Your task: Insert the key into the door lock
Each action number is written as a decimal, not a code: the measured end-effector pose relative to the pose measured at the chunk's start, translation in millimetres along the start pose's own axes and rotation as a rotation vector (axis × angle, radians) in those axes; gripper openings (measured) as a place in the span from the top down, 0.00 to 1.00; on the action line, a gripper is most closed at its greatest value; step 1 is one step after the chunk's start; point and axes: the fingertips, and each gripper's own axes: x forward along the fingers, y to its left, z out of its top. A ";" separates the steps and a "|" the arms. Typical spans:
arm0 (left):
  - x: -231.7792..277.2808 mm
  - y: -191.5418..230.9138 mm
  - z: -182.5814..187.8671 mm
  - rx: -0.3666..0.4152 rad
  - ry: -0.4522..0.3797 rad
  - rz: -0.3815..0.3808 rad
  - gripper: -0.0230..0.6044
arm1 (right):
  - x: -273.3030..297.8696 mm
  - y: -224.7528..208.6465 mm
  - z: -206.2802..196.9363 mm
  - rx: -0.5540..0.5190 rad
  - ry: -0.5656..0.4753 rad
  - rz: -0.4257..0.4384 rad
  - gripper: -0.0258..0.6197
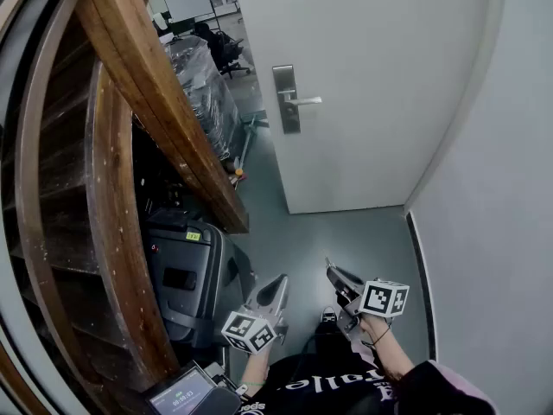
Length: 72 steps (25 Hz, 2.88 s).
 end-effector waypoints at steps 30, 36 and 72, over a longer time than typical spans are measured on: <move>258.4 203.1 104.7 0.061 0.066 -0.051 0.96 | 246.6 -79.3 263.0 0.081 -0.122 0.046 0.90; 293.2 257.7 135.6 0.065 0.076 -0.105 0.96 | 323.4 -91.6 313.9 0.179 -0.208 0.064 0.90; 318.5 330.9 140.3 0.037 0.154 -0.155 0.96 | 435.5 -152.0 393.8 0.477 -0.434 0.107 0.90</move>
